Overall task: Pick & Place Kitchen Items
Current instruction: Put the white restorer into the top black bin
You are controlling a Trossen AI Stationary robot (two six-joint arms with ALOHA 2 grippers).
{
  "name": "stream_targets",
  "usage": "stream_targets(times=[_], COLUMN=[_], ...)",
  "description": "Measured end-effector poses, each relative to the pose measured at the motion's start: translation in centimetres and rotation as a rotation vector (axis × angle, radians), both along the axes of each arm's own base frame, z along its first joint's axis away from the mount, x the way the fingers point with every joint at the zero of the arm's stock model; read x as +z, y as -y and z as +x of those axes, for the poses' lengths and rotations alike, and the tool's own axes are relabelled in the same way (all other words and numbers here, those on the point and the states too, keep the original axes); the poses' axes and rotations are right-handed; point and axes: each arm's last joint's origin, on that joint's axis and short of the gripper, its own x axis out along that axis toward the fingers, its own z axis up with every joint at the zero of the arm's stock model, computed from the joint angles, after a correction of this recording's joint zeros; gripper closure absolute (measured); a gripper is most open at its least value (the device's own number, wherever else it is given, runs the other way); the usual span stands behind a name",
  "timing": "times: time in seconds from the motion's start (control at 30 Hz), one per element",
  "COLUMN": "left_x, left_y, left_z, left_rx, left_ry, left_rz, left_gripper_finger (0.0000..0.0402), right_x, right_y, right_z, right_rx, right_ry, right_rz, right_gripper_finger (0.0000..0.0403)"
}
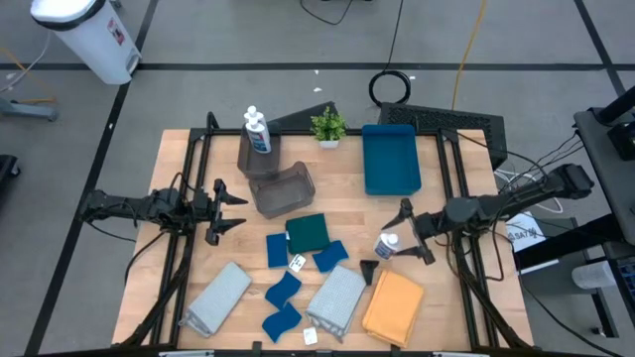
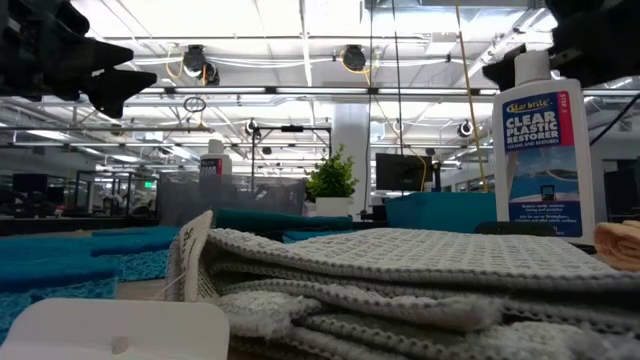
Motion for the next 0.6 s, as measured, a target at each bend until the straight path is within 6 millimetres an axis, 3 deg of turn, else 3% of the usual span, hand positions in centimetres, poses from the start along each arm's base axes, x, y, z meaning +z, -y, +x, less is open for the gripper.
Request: stream_targets(times=[0.27,0.6], left_x=[0.0,0.0], left_y=[0.0,0.0], left_z=[0.0,0.0], left_rx=[0.0,0.0], left_ry=[0.0,0.0], left_rz=[0.0,0.0], left_gripper_finger=[0.0146,0.0146], right_x=[-0.31,-0.47], right_y=[0.12,0.34], right_z=[0.15,0.17], right_rx=[-0.06,-0.132], right_ry=[-0.034,-0.046], right_rz=[0.02,0.005], right_gripper_finger=[0.0101,0.015])
